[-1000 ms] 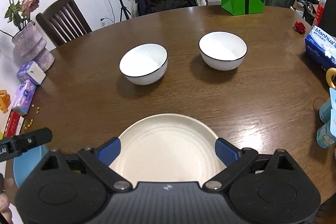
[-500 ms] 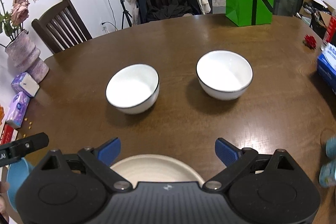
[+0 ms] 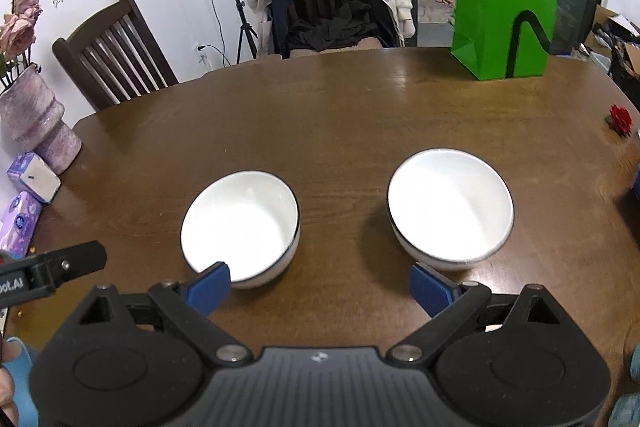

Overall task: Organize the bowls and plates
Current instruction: 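Move both open grippers forward over the plates to a white bowl, then close the left gripper on the white bowl rim while the right gripper clamps it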

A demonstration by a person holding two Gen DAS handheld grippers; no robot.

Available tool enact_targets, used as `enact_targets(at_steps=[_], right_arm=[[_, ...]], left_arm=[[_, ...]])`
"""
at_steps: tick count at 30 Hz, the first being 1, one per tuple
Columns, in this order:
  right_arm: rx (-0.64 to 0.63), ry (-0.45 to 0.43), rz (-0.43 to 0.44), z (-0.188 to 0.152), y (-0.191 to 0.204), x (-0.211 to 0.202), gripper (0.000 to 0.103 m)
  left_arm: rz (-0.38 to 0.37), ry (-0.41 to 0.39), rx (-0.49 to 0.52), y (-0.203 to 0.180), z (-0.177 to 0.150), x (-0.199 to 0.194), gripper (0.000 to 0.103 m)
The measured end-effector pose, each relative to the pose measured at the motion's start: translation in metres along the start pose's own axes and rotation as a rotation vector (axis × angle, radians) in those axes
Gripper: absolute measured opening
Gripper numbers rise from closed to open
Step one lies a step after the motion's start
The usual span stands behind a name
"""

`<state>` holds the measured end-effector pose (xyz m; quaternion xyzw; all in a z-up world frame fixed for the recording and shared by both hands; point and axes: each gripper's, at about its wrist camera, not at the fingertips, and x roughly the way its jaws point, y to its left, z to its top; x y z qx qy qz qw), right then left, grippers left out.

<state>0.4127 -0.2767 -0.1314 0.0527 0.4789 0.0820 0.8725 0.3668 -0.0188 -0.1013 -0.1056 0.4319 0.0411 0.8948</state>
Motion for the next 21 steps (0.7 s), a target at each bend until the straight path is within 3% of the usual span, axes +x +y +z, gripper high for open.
enact_targets(at_steps=[11,16,21], right_arm=[[-0.054,0.038,-0.021,0.023,0.008,0.042,0.094],[-0.052,0.071,-0.043,0.027,0.007,0.062,0.087],[-0.05,0.102,-0.045,0.028,0.006,0.079,0.073]], left_arm=[[0.05,0.035,0.001,-0.01,0.019,0.047,0.103],[0.068,0.054,0.012,-0.016,0.023,0.068,0.103],[0.075,0.076,0.003,-0.016,0.025,0.082,0.1]])
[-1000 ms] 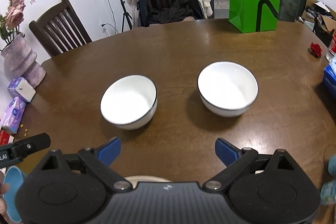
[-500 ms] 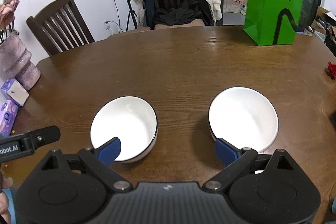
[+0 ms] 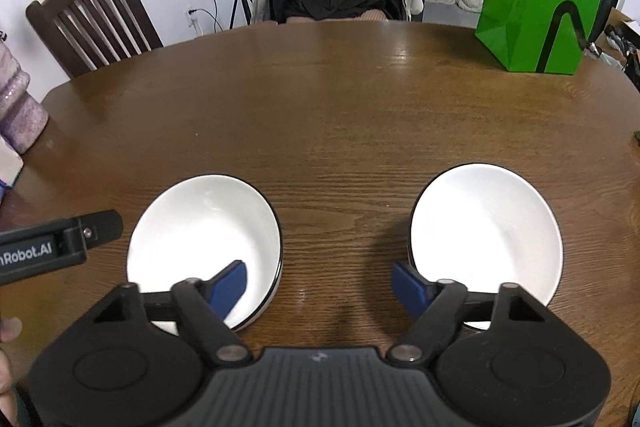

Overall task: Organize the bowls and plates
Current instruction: 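Close the left gripper on the white bowl rim while the right gripper clamps it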

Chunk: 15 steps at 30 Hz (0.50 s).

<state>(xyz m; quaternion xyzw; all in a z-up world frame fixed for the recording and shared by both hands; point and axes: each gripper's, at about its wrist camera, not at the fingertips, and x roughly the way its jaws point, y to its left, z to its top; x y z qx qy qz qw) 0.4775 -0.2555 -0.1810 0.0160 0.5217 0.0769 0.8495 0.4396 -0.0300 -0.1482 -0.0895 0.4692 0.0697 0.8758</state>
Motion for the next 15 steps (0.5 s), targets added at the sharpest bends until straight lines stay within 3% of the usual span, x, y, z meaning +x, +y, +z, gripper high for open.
enact_targets(at_steps=[11,13,15], right_arm=[[0.005,0.039,0.025,0.002,0.005,0.022,0.045],[0.004,0.042,0.034,0.002,0.007,0.023,0.039],[0.002,0.044,0.041,0.003,0.01,0.024,0.033]], left_arm=[[-0.055,0.075,0.005,-0.006,-0.004,0.017,0.066],[-0.071,0.082,0.011,-0.009,-0.004,0.019,0.056],[-0.091,0.1,0.016,-0.012,-0.004,0.023,0.036]])
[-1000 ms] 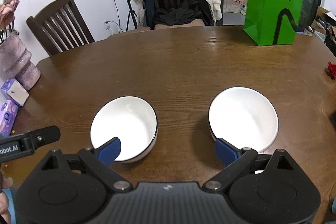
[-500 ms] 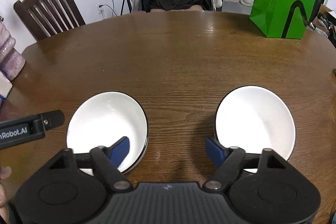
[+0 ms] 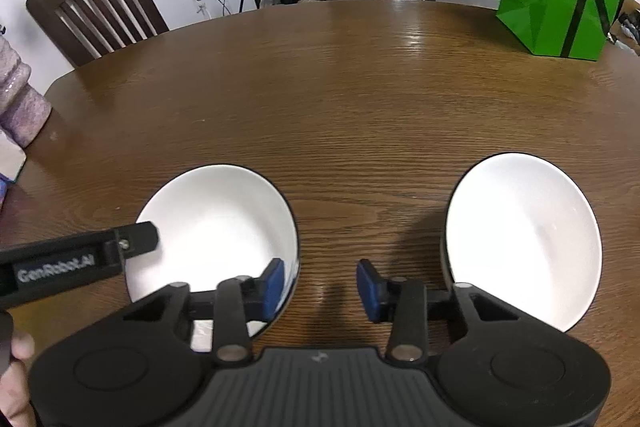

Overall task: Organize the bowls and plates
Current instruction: 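Close the left gripper on the white bowl rim while the right gripper clamps it, then lift the white bowl with both grippers and carry it back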

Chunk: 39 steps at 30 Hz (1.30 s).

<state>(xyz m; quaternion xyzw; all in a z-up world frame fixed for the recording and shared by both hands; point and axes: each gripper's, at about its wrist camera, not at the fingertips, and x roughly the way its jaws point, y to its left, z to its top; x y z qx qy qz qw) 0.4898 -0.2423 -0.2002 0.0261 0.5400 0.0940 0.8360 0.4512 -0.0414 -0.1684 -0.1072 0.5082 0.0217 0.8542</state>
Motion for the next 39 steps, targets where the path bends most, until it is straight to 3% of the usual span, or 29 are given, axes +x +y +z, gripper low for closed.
enact_targets(at_steps=[3,8,18,39], right_arm=[[0.007,0.004,0.013,0.001,0.003,0.002,0.02],[0.008,0.005,0.017,0.001,0.009,0.003,0.013],[0.014,0.003,0.017,0.001,0.009,0.005,0.008],[-0.002,-0.008,0.016,-0.005,0.008,-0.001,0.008]], left_arm=[[-0.018,0.02,-0.01,-0.001,0.0,0.005,0.018],[-0.055,0.023,-0.039,0.0,0.0,0.008,0.008],[-0.047,0.033,-0.029,-0.002,-0.001,0.009,0.007],[-0.036,0.027,0.008,-0.013,-0.014,0.006,0.007]])
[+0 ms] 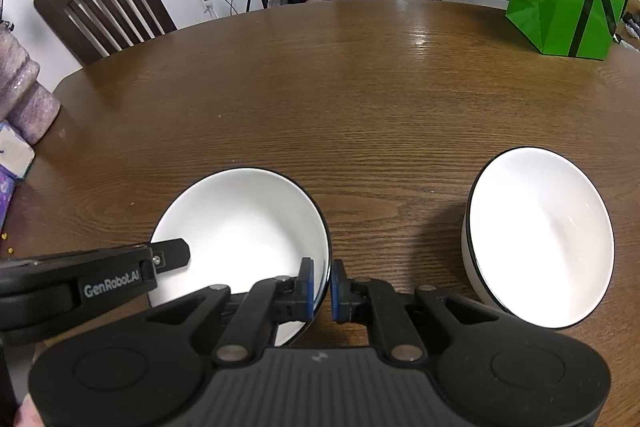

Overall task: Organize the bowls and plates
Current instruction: 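Lift the white bowl with both grippers and carry it back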

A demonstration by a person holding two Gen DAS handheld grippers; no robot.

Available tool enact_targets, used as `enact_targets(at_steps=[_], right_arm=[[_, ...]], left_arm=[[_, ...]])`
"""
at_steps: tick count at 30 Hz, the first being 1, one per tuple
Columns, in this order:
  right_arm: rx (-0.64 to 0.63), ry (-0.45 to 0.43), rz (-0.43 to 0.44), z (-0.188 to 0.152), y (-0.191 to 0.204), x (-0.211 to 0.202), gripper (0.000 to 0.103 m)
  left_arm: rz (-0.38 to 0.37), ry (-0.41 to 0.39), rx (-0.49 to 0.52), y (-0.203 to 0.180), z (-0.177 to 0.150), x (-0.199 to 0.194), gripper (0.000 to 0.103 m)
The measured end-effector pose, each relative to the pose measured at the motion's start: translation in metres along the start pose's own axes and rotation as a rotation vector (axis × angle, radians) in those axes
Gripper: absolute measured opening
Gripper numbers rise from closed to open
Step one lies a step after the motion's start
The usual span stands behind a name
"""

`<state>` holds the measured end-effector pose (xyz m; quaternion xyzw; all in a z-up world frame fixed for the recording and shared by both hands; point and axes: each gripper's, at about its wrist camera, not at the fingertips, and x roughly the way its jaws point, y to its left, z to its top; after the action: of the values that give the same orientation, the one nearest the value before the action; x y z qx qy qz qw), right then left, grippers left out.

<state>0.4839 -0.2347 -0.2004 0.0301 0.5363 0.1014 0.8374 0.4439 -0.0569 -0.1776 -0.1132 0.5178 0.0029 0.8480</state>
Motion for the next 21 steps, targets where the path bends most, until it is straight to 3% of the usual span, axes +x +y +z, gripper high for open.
enact_targets(at_steps=[21], right_arm=[[0.01,-0.034,0.0,-0.015,0.001,-0.028,0.008]], left_arm=[[-0.027,-0.028,0.023,0.002,-0.018,-0.034,0.007]])
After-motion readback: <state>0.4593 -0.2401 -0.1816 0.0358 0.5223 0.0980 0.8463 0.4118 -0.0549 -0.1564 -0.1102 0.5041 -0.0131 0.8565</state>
